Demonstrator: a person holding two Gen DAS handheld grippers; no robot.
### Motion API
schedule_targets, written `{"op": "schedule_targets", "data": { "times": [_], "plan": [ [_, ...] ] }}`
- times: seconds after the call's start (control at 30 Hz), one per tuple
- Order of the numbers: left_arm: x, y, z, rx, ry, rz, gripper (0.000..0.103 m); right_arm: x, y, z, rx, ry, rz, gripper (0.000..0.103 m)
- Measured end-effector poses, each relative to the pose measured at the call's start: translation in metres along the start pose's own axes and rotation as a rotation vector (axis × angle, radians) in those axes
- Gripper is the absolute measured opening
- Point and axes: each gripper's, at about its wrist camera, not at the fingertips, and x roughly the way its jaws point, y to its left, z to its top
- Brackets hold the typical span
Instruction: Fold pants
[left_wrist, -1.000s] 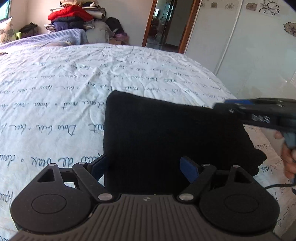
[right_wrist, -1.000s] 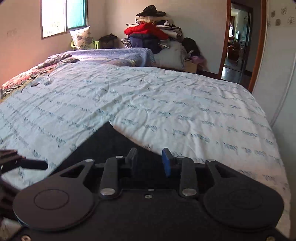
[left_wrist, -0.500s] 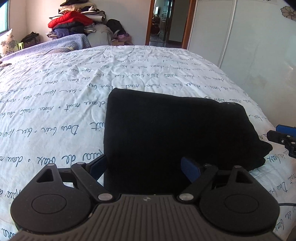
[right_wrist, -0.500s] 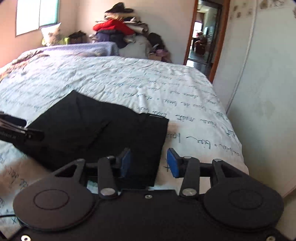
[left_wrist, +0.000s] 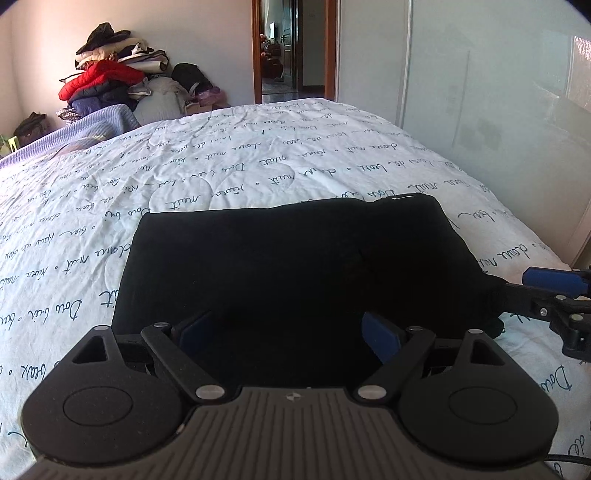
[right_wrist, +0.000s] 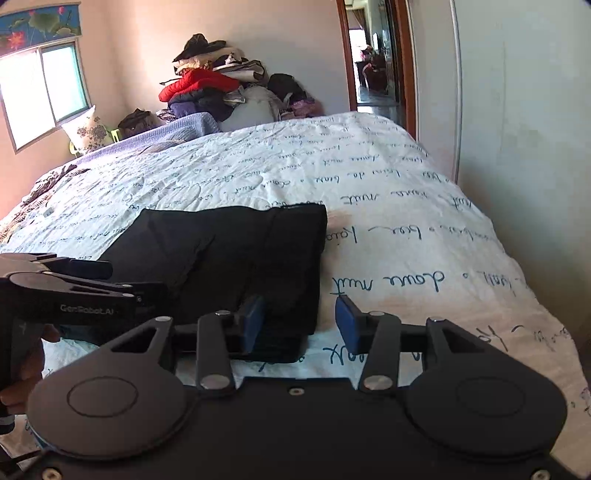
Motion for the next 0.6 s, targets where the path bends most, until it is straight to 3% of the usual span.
{"op": "schedule_targets", "data": {
  "times": [0.23,0.3,0.37,0.6],
  "plan": [
    [0.004,-0.001,0.000,-0.017,0.019,-0.016,0.090,0.015,-0.001,-0.001,-0.008,0.035,0.055,0.034],
    [0.004,-0.003,0.000,-0.008,0.015,-0.007,0.090,0.013,-0.001,-0.001,-0.012,0.031,0.045,0.026],
    [0.004,-0.005,0.000,-0.003,0.015,-0.003,0.090,0.012,-0.002,-0.001,-0.017,0.029,0.027,0.009],
    [-0.003,-0.007,0.003,-0.005,0.014,-0.027,0.089,0.001,-0.005,-0.003,-0.005,0.024,0.000,0.003]
  ]
}}
